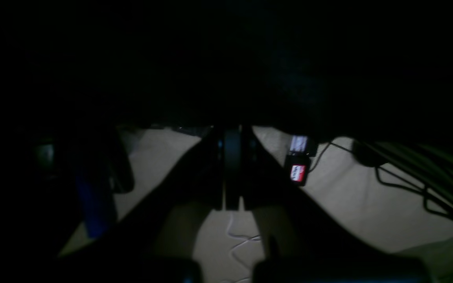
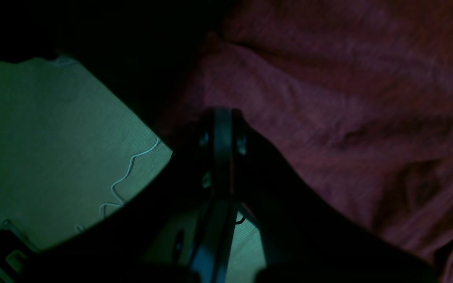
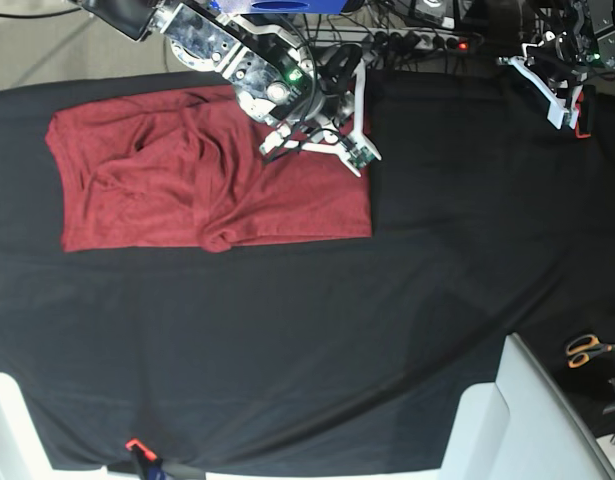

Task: Fold the T-shirt properly
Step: 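Grasp the shirt's collar edge with the right gripper and drag it across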

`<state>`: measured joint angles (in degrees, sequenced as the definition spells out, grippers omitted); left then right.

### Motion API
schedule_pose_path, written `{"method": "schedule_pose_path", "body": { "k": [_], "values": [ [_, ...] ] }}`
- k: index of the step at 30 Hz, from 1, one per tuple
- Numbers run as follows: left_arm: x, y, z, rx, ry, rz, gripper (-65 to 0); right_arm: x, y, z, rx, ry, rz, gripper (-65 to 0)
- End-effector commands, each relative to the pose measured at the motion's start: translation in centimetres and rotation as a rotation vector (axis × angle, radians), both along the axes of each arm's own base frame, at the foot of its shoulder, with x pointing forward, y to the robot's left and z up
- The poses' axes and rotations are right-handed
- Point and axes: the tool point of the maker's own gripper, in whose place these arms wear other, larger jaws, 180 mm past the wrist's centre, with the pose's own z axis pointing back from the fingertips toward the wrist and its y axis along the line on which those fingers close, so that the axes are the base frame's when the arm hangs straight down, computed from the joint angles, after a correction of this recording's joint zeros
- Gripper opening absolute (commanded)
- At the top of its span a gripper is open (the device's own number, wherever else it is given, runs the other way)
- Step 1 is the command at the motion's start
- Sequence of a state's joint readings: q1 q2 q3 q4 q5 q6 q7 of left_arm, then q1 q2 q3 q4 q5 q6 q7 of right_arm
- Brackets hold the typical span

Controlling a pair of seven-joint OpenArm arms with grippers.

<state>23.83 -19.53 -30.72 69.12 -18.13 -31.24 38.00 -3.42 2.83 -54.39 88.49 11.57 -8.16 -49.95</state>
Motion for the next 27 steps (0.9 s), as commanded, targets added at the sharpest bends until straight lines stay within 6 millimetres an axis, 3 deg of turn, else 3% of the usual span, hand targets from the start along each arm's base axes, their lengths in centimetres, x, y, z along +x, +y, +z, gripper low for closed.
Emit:
{"method": "schedule_pose_path", "body": {
  "k": [1, 6, 11, 17, 22, 27],
  "values": [
    [3.5, -0.6, 2.2, -0.004, -0.124, -0.059, -65.0, 0.8, 0.6, 1.1, 0.034, -0.027, -0.009, -64.8],
    [5.5, -6.5, 5.3, -0.073, -0.187, -0.262, -65.0, 1.0, 0.9, 2.2, 0.064, -0.047, -0.011, -64.8],
    [6.8, -7.6, 6.5, -0.092, -0.203, -0.280, -65.0, 0.8, 0.5, 0.7, 0.028, -0.023, -0.012, -64.8],
    [6.1, -7.1, 5.9, -0.094, -0.178, -0.266, -65.0, 0.4, 0.2, -0.9, -0.011, 0.010, -0.013, -64.8],
    [3.6, -3.6, 3.6, -0.090, -0.088, -0.164, -65.0, 0.2, 0.1, -1.1, -0.014, 0.016, -0.013, -64.8],
    [2.5, -0.2, 3.0, -0.071, -0.103, -0.063, -65.0, 0.3, -1.3, -2.2, 0.003, 0.105, -0.110, -64.8]
  ]
}}
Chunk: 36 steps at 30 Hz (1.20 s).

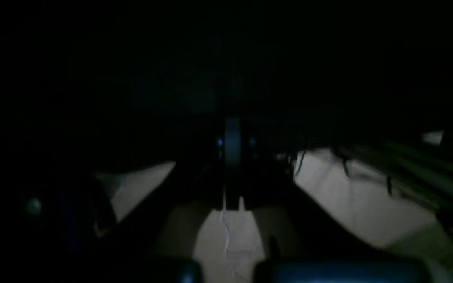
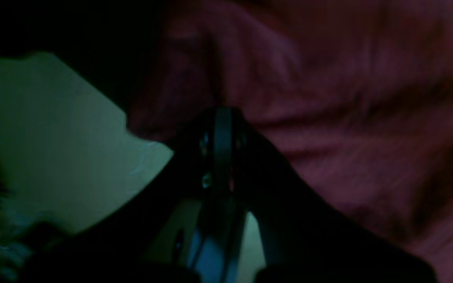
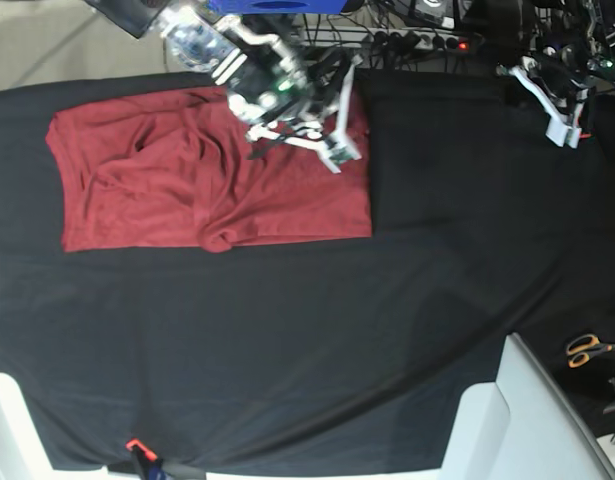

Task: Fold the T-shirt properly
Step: 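Grasp the shirt's collar edge with the right gripper and drag it across, then move the right gripper to the shirt's side edge and grasp it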

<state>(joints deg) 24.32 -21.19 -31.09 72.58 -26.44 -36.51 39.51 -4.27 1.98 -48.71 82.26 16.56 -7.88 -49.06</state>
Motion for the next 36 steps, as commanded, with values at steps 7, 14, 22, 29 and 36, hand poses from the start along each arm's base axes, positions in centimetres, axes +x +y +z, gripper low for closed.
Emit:
{"method": "schedule_pose_path", "body": {
  "k": [7, 14, 22, 29, 36],
  "values": [
    [-1.3, 3.7, 0.3, 0.047, 0.032, 0.054, -65.0, 0.7, -1.0, 0.1, 0.013, 0.010, -0.040, -64.8],
    [-0.5, 3.6, 0.4, 0.042, 0.018, 0.055, -65.0, 0.6, -0.8, 0.3, 0.011, 0.009, -0.030, -64.8],
    [0.5, 3.8, 0.0, 0.086, 0.033, 0.024, -65.0, 4.4, 0.1, 6.9, 0.153, -0.164, -0.061, -64.8],
    [0.1, 3.4, -0.5, 0.091, 0.049, 0.020, -65.0, 13.0, -15.1, 12.3, 0.143, -0.365, -0.587, -46.2],
    [0.1, 3.3, -0.6, 0.091, 0.051, 0.015, -65.0, 13.7, -27.4, 13.8, 0.260, -0.450, -0.680, -6.8]
  ]
}}
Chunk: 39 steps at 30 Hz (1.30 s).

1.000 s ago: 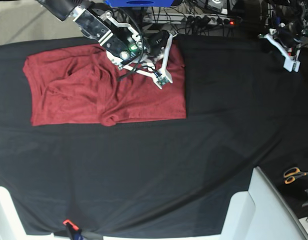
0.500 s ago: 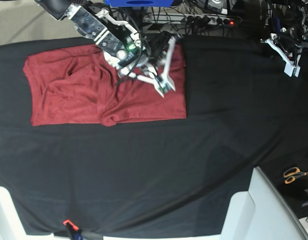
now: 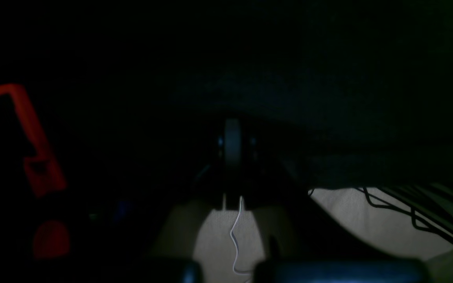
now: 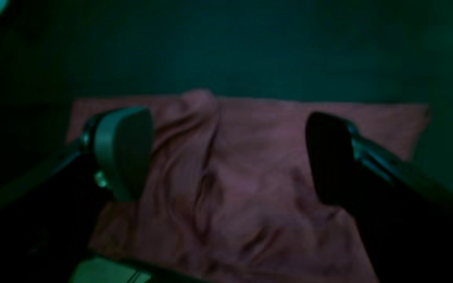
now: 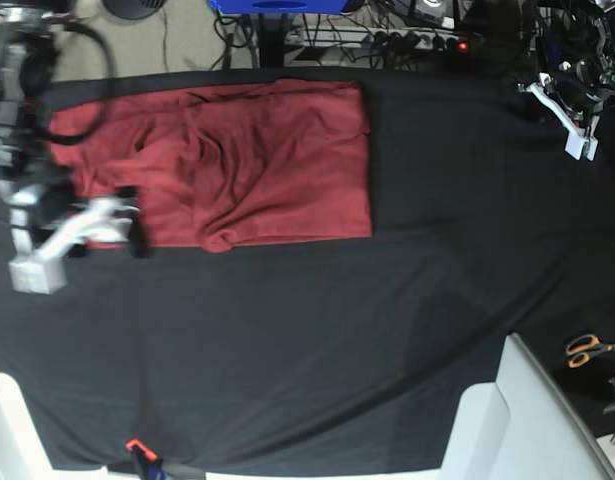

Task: Fold the T-shirt properly
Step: 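Move the right gripper to the shirt's side edge and grasp it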

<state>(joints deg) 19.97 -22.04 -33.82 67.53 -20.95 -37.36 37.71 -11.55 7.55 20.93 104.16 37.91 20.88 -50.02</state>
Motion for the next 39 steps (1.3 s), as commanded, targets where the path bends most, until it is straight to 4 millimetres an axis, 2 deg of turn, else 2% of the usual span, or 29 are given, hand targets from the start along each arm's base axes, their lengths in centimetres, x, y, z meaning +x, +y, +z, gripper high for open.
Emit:
{"method": "schedule_pose_path", "body": {
  "k": [1, 4, 6, 10, 13, 19, 21, 24, 31, 35, 39],
  "values": [
    [-1.0, 0.5, -0.3, 0.029, 0.053, -0.013, -65.0, 0.1, -2.4, -0.1, 0.005, -0.009, -0.047, -6.8],
    [-0.9, 0.3, -0.3, 0.024, 0.051, -0.012, -65.0, -0.8, -7.2, -2.3, 0.039, 0.061, -0.118, -6.8],
    [-1.0, -0.1, -0.5, 0.020, 0.053, -0.014, -65.0, -1.4, -9.7, -4.1, 0.045, 0.121, -0.108, -6.8],
    [-1.3, -0.3, -0.7, 0.014, 0.059, -0.011, -65.0, -3.0, -13.0, -7.8, 0.107, 0.231, -0.116, -6.8],
    [-1.4, -0.4, -0.8, 0.012, 0.060, -0.010, -65.0, -4.6, -14.2, -10.2, 0.173, 0.316, -0.167, -6.5],
    [-1.5, -0.4, -0.8, 0.012, 0.061, -0.010, -65.0, -7.2, -13.5, -12.6, 0.219, 0.414, -0.175, -6.5],
    [-1.5, -0.4, -0.8, 0.012, 0.061, -0.010, -65.0, -7.9, -12.0, -13.4, 0.235, 0.447, -0.148, -6.5],
    [-1.4, -0.4, -0.8, 0.012, 0.060, -0.010, -65.0, -7.6, -10.3, -13.5, 0.215, 0.456, -0.082, -6.5],
    [-1.5, -0.7, -1.0, 0.004, 0.061, -0.007, -65.0, -7.7, -4.3, -14.8, 0.246, 0.501, 0.055, -6.6],
    [-1.6, -0.7, -1.0, 0.004, 0.062, -0.006, -65.0, -7.3, -2.4, -14.5, 0.244, 0.495, 0.104, -6.6],
    [-1.6, -0.7, -1.0, 0.004, 0.062, -0.006, -65.0, -7.3, -2.3, -14.4, 0.238, 0.497, 0.113, -6.6]
  ]
}}
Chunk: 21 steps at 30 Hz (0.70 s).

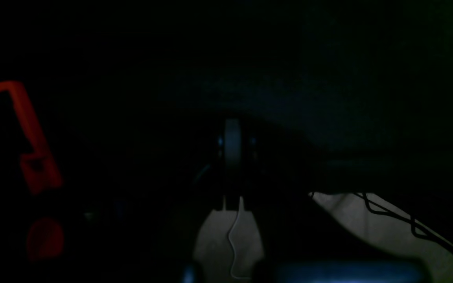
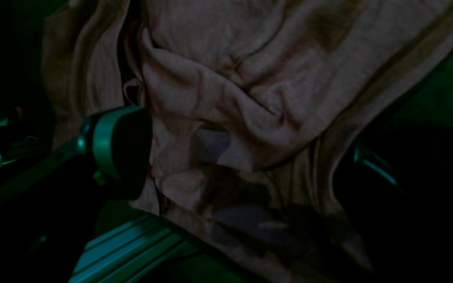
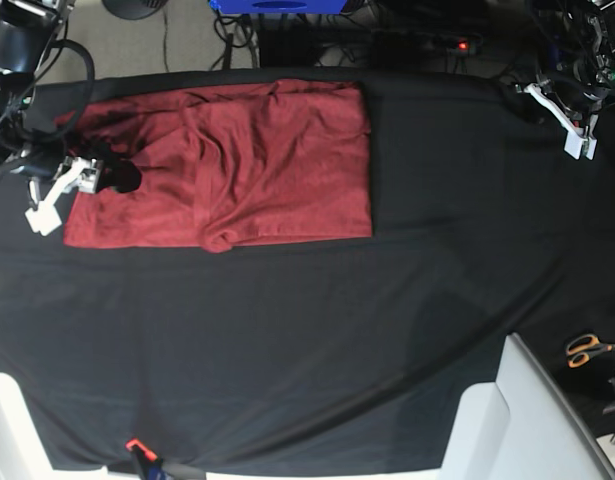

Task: Fold the T-shirt properly
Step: 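Move the right gripper to the shirt's side edge and grasp it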

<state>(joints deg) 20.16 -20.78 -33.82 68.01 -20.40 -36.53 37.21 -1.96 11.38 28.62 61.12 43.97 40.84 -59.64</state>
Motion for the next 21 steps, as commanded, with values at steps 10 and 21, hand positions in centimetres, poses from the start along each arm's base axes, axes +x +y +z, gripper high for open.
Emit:
{"method": "schedule_pose_path", "body": {
  "k": [10, 21],
  "values": [
    [-1.2, -0.3, -0.7, 0.002, 0.062, -0.017, -65.0, -3.5, 1.4, -1.9, -0.034, 0.120, 0.105, -17.1],
    [-1.5, -0.3, -0.8, 0.002, 0.068, -0.017, -65.0, -1.5, 2.0, -1.3, -0.021, 0.086, 0.102, -28.2]
  ]
}}
